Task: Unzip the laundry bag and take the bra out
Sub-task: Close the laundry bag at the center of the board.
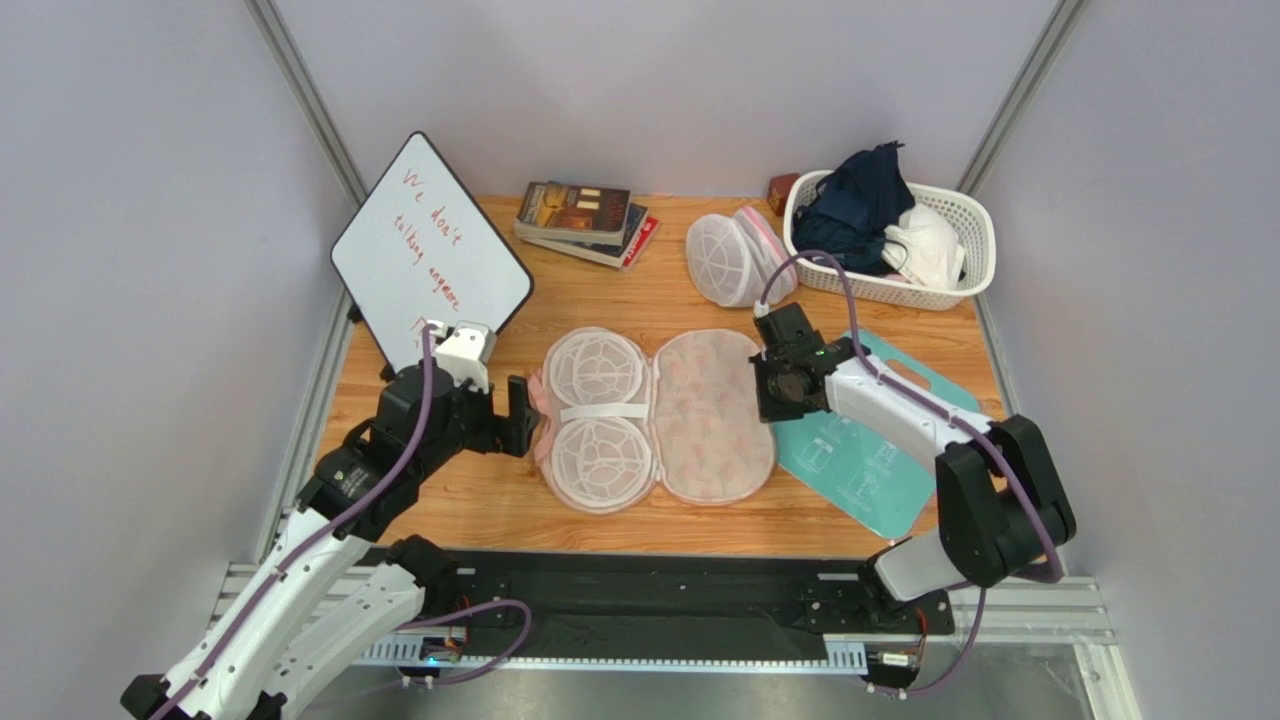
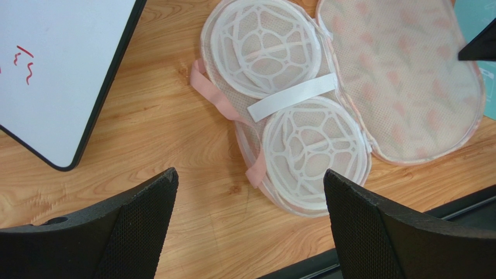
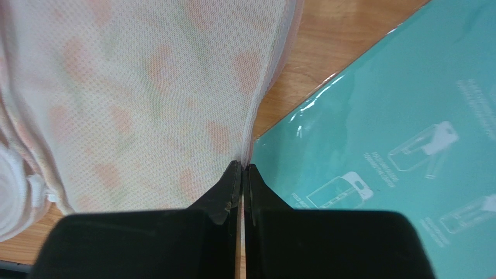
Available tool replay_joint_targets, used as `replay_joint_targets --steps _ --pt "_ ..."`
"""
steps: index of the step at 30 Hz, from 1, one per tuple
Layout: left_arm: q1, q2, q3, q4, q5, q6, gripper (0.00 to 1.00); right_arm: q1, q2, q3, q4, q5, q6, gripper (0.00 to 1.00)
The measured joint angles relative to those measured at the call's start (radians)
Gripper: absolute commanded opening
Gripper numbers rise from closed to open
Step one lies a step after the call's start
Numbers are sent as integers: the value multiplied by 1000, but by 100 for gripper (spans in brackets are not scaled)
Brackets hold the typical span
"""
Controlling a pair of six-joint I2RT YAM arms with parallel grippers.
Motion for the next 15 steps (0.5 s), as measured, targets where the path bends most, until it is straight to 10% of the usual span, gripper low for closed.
replay_joint_targets --steps 15 --pt "0 -19 0 0 14 0 100 0 -126 281 -280 179 -85 0"
